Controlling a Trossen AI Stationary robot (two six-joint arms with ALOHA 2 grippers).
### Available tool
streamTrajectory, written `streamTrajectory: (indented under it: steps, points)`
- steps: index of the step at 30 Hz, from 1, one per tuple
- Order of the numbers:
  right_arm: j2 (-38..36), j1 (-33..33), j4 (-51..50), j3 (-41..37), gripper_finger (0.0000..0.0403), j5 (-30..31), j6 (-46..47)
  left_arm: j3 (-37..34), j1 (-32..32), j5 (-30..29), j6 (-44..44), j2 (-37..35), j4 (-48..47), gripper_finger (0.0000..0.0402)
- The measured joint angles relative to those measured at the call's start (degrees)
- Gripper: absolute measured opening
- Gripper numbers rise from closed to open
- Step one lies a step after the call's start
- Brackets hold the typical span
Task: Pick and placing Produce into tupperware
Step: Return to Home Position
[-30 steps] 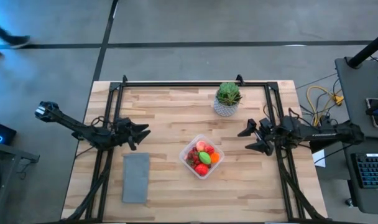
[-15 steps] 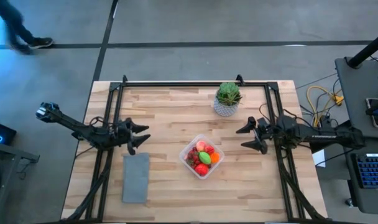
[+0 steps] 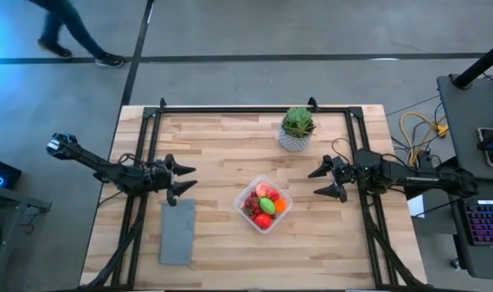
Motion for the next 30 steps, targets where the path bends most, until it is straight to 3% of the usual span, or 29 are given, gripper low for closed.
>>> streamTrajectory:
  steps: [30]
  points:
    - [0.1,0.0,0.0,0.0,0.0348,0.2,-0.4,0.0,0.0,-0.1,0.0,3.4,0.0,0.0228]
